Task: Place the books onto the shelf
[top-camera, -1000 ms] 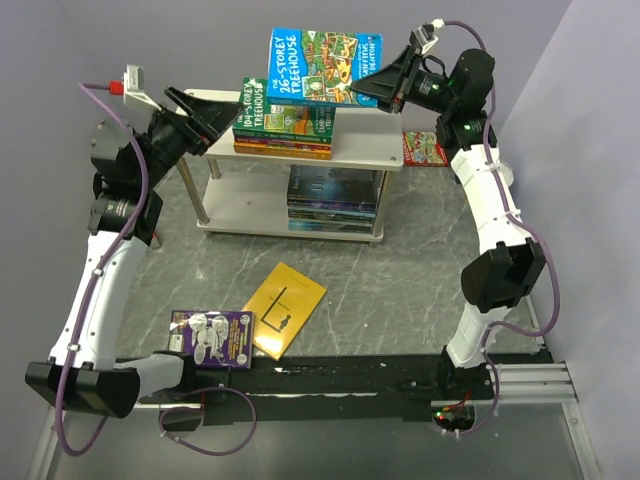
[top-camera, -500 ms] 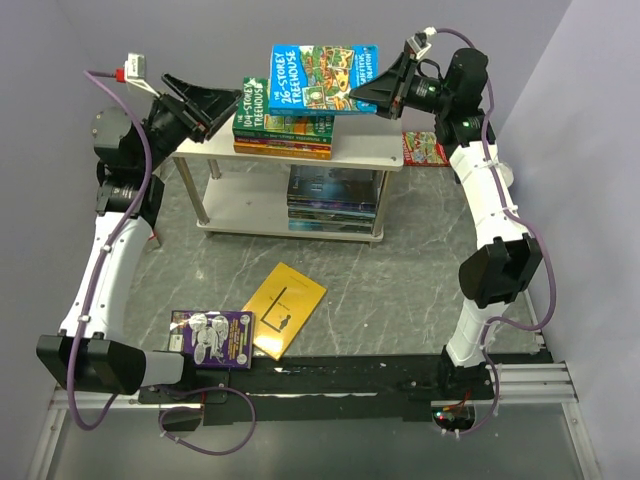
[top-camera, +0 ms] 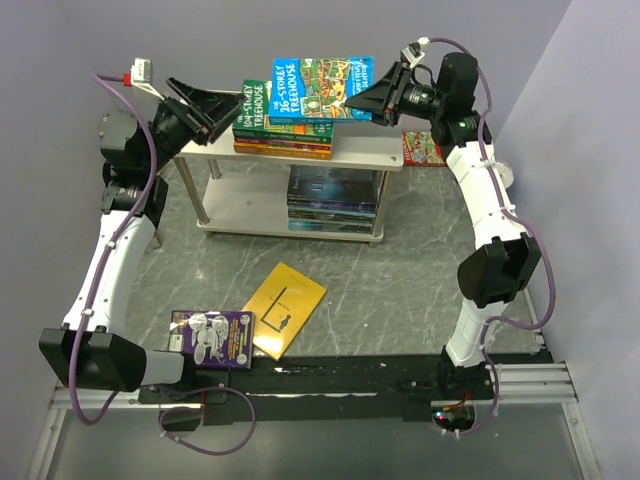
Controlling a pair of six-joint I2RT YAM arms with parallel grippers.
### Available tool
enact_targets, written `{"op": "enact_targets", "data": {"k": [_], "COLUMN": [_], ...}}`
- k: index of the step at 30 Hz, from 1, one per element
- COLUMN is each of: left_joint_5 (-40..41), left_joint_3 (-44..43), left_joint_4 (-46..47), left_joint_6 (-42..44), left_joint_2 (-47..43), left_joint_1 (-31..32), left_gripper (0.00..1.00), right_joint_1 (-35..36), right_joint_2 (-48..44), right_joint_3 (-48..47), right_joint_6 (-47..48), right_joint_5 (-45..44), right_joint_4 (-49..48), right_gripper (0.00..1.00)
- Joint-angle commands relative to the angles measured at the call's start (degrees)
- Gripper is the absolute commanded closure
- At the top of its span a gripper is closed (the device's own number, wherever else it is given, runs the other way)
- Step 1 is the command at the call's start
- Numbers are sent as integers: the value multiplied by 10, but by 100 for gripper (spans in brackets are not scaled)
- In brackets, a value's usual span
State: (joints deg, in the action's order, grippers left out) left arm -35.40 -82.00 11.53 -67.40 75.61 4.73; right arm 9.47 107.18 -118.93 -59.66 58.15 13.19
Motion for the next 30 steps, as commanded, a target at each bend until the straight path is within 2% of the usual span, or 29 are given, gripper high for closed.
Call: {"op": "enact_targets", "data": {"k": [1,5,9,19,22,26,30], "left_joint_5": [-17,-13,-14,-8,-8,8,75], "left_joint_3": [-6,-10,-11,-10,-12,-26,-51], "left_joint_4": [30,24,24,13,8,-19,-69], "left_joint_6": [-10,-5,-7,3,9,35,78], "left_joint_2": [1,3,5,7,6,1,-6], "left_joint_1": [-2,-2,-2,-3,-4,-7,-10], "left_gripper": [16,16,16,16,16,16,16], "right_joint_1": [9,9,8,-6,-9,-10,-9], "right_joint_2": [-15,-21,-28,-60,-71,-112,-148], "right_joint_3": [-3,-3,-4,-13,-38,-47,-40], "right_joint_6": [25,36,58,121,157,209,252], "right_joint_5": [-12,-14,-22,-58,-82,-140,-224], "right_joint_4": [-14,1,29,106,159,209,226], "right_gripper": [68,50,41,31,27,23,23]}}
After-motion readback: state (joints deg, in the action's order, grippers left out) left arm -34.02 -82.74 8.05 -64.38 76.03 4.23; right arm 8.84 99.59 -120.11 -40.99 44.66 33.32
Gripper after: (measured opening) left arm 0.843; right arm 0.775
